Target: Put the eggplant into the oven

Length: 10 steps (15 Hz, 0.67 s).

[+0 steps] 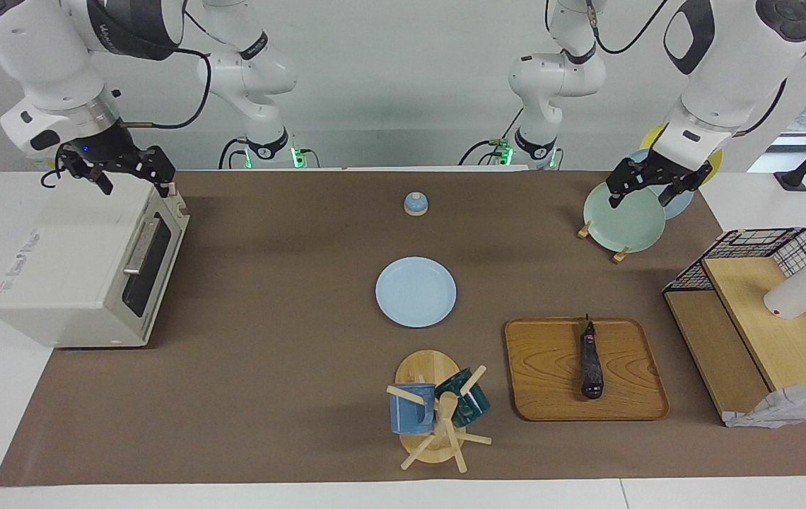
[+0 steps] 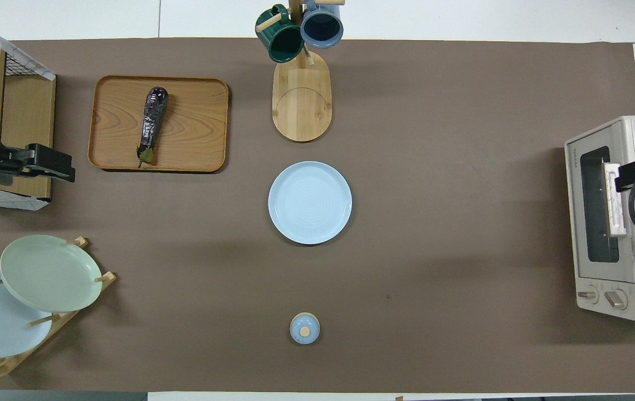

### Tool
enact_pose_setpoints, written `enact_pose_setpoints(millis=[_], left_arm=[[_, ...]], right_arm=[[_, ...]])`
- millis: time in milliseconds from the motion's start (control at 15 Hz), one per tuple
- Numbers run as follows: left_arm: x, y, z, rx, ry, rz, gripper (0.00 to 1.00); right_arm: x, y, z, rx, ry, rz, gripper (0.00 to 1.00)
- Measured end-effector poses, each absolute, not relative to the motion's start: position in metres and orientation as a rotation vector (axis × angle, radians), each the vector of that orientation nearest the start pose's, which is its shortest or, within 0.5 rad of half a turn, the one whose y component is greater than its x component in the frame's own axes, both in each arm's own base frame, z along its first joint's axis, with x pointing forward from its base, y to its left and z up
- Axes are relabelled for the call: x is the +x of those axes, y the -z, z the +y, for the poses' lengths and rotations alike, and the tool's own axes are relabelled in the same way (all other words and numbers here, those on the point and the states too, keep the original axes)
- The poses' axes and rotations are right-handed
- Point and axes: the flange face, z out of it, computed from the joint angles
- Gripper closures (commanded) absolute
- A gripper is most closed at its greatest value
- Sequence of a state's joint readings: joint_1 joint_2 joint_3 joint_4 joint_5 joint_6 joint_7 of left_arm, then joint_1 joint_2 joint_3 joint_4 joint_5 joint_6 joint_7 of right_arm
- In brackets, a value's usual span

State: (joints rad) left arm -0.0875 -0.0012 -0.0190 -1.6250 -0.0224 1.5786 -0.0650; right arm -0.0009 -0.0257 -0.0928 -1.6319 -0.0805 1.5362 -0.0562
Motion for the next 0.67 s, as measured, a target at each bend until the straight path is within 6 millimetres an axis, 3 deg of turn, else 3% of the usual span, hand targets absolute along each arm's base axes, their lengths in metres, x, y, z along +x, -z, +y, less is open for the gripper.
enact_pose_setpoints(millis=[667], left_arm=[[0.5528,-0.6032,-0.0647,-3.162,-0.022,0.087,0.0]], right_arm=[[0.5381,-0.6073,-0.0603,-3.211,-0.122,0.061,0.0]])
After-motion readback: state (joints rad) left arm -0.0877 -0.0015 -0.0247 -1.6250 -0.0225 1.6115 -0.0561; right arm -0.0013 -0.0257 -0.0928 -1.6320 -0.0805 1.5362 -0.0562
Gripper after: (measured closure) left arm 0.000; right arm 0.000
